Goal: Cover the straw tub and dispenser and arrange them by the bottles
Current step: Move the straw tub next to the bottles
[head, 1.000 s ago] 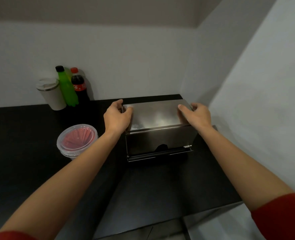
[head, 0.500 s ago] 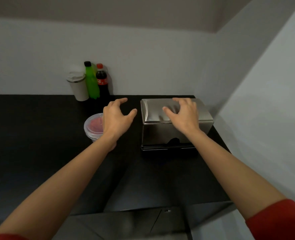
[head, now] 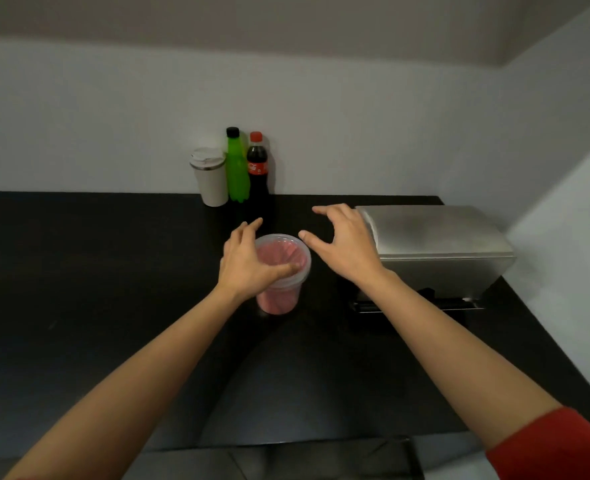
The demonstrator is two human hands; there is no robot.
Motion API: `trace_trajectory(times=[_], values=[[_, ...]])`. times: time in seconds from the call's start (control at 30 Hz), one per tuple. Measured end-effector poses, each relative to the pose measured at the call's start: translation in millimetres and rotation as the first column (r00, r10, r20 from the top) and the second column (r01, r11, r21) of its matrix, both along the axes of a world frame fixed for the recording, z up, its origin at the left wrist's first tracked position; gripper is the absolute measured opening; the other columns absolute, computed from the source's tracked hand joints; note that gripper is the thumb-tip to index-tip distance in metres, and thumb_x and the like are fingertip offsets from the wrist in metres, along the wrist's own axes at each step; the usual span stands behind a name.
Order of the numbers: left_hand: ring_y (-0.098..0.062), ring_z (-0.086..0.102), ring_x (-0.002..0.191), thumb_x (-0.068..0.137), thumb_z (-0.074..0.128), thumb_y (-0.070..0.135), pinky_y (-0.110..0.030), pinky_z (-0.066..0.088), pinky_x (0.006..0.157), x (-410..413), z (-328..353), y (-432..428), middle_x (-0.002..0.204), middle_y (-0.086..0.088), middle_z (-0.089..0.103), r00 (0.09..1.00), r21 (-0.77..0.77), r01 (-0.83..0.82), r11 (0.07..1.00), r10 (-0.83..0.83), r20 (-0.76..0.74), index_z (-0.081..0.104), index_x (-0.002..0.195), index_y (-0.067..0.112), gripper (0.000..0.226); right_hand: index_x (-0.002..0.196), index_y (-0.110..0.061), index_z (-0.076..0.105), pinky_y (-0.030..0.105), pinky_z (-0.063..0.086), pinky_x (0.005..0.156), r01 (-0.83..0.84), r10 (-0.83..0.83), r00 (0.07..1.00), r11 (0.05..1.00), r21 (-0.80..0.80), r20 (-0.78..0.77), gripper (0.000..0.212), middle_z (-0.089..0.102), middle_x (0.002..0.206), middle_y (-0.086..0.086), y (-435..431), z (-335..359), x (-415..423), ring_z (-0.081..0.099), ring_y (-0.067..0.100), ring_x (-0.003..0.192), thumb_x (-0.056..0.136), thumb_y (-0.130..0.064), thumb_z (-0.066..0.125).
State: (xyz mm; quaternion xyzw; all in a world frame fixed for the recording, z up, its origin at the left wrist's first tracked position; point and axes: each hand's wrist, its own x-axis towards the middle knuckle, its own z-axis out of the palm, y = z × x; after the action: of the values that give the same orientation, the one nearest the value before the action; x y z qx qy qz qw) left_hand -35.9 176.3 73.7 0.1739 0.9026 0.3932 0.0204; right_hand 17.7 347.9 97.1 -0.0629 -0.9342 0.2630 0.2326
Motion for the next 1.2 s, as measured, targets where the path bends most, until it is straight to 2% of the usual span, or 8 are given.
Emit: trace_trajectory(times=[0.07, 0.2, 0.4, 0.53, 0.73, 0.97, 1.1, 1.2], values=[[-0.030, 0.014, 0.142, 0.053, 0.083, 0.052, -0.052, 0.026, 0.109, -8, -8, -9, 0.155, -0.008, 0.013, 0.997, 0.002, 0.051, 0.999, -0.051, 0.060, 0.016, 0.147, 0.026, 0.118, 0.135, -0.021, 0.047, 0.024, 0.034, 0.091, -0.008, 0.011, 0.997, 0.999, -0.039, 0.073, 0.060, 0.049, 0.136, 0.001, -10, -14, -10, 0.044, 0.016, 0.126, 0.083, -0.047, 0.062], [-0.028, 0.017, 0.141, 0.045, 0.087, 0.050, -0.051, 0.029, 0.109, -21, -23, -24, 0.153, -0.006, 0.013, 0.966, 0.152, 0.139, 0.979, -0.168, 0.198, 0.011, 0.147, 0.030, 0.129, 0.139, -0.022, 0.041, 0.027, 0.043, 0.087, 0.079, -0.045, 0.980, 0.981, -0.174, 0.194, 0.065, 0.044, 0.140, 0.002, -20, -44, -21, 0.050, 0.018, 0.122, 0.083, -0.048, 0.062], [-0.019, 0.026, 0.138, 0.044, 0.089, 0.046, -0.045, 0.028, 0.112, -30, -38, -31, 0.150, -0.003, 0.028, 0.932, 0.230, 0.279, 0.932, -0.321, 0.169, 0.013, 0.146, 0.023, 0.130, 0.133, -0.022, 0.046, 0.020, 0.043, 0.079, 0.131, -0.071, 0.969, 0.960, -0.247, 0.237, 0.060, 0.056, 0.125, -0.001, -26, -63, -28, 0.057, 0.011, 0.108, 0.082, -0.051, 0.060], [-0.009, 0.043, 0.124, 0.050, 0.090, 0.030, -0.033, 0.039, 0.104, -34, -46, -33, 0.131, 0.010, 0.043, 0.910, 0.292, 0.330, 0.898, -0.384, 0.153, 0.022, 0.142, 0.023, 0.114, 0.127, -0.025, 0.049, 0.014, 0.045, 0.068, 0.122, -0.039, 0.968, 0.936, -0.330, 0.249, 0.051, 0.060, 0.109, -0.010, -27, -64, -34, 0.060, 0.003, 0.094, 0.083, -0.048, 0.061], [-0.006, 0.044, 0.119, 0.054, 0.089, 0.025, -0.024, 0.039, 0.094, -47, -50, -29, 0.130, 0.008, 0.047, 0.924, 0.304, 0.315, 0.899, -0.363, 0.119, 0.028, 0.139, 0.023, 0.105, 0.125, -0.025, 0.050, 0.009, 0.043, 0.056, 0.155, -0.061, 0.968, 0.908, -0.388, 0.244, 0.048, 0.055, 0.087, -0.020, -26, -64, -43, 0.058, -0.008, 0.078, 0.084, -0.047, 0.060], [-0.006, 0.045, 0.115, 0.054, 0.089, 0.025, -0.022, 0.037, 0.090, -72, -55, -11, 0.128, 0.004, 0.051, 0.955, 0.282, 0.224, 0.933, -0.267, 0.126, 0.033, 0.137, 0.020, 0.099, 0.134, -0.026, 0.042, 0.008, 0.036, 0.058, 0.196, -0.089, 0.974, 0.802, -0.565, 0.210, 0.063, 0.049, 0.101, -0.020, -23, -72, -57, 0.047, -0.009, 0.079, 0.080, -0.051, 0.064], [-0.015, 0.049, 0.118, 0.053, 0.089, 0.029, -0.024, 0.039, 0.089, -89, -58, 2, 0.129, -0.001, 0.054, 0.965, 0.270, 0.159, 0.950, -0.208, 0.162, 0.037, 0.135, 0.016, 0.098, 0.138, -0.027, 0.037, 0.007, 0.037, 0.060, 0.161, -0.063, 0.982, 0.769, -0.618, 0.177, 0.066, 0.046, 0.109, -0.022, -19, -77, -70, 0.046, -0.012, 0.084, 0.081, -0.042, 0.068], [-0.012, 0.050, 0.114, 0.053, 0.089, 0.031, -0.022, 0.039, 0.086, -101, -58, 13, 0.127, -0.002, 0.056, 0.971, 0.257, 0.141, 0.956, -0.185, 0.154, 0.040, 0.133, 0.015, 0.095, 0.140, -0.026, 0.034, 0.005, 0.034, 0.065, 0.157, -0.071, 0.985, 0.758, -0.632, 0.160, 0.069, 0.044, 0.109, -0.024, -15, -76, -82, 0.043, -0.012, 0.089, 0.082, -0.037, 0.068]])
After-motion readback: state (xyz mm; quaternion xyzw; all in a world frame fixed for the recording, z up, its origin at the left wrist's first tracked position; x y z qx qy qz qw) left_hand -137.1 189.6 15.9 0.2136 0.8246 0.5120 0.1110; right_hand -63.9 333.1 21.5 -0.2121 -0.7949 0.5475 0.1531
